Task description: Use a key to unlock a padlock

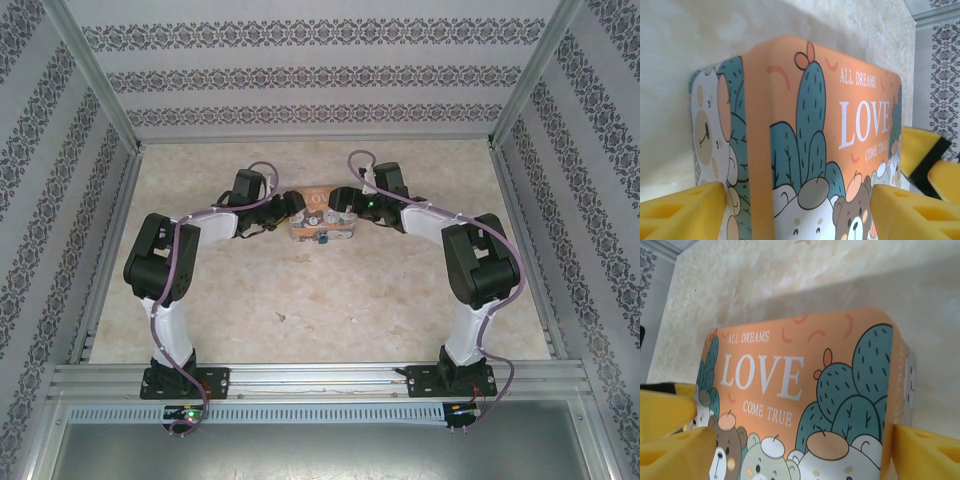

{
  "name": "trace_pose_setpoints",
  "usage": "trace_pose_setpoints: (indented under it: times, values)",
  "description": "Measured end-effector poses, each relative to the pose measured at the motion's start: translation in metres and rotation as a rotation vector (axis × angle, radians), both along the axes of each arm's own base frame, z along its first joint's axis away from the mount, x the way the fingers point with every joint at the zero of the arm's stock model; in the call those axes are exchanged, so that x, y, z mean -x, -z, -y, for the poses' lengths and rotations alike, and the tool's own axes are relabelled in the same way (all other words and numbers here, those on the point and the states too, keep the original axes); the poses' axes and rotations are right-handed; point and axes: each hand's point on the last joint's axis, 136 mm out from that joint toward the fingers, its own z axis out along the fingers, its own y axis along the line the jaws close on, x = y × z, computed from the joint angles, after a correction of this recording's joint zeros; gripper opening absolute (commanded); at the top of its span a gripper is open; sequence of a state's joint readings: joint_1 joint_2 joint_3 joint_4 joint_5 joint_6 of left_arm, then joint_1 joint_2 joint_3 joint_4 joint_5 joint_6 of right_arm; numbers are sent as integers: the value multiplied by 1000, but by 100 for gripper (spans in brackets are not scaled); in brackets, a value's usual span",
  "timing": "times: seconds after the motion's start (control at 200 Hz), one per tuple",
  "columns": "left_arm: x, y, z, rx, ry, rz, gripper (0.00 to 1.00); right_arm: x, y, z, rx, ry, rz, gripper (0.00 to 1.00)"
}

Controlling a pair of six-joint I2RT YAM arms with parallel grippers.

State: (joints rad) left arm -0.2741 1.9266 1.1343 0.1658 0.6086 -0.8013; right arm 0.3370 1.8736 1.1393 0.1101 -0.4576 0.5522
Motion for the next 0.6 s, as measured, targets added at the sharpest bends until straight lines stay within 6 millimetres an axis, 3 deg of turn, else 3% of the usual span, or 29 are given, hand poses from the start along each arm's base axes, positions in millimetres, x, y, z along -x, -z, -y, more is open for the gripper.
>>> trace_pose_setpoints:
  times: [0.255, 0.6]
  values:
    - [-3, 0, -19, -25, -28, 21, 79, 22, 4, -19, 9, -28, -20, 89]
    - [-1, -2, -20, -24, -21, 25, 82, 25, 5, -18, 24, -17, -18, 91]
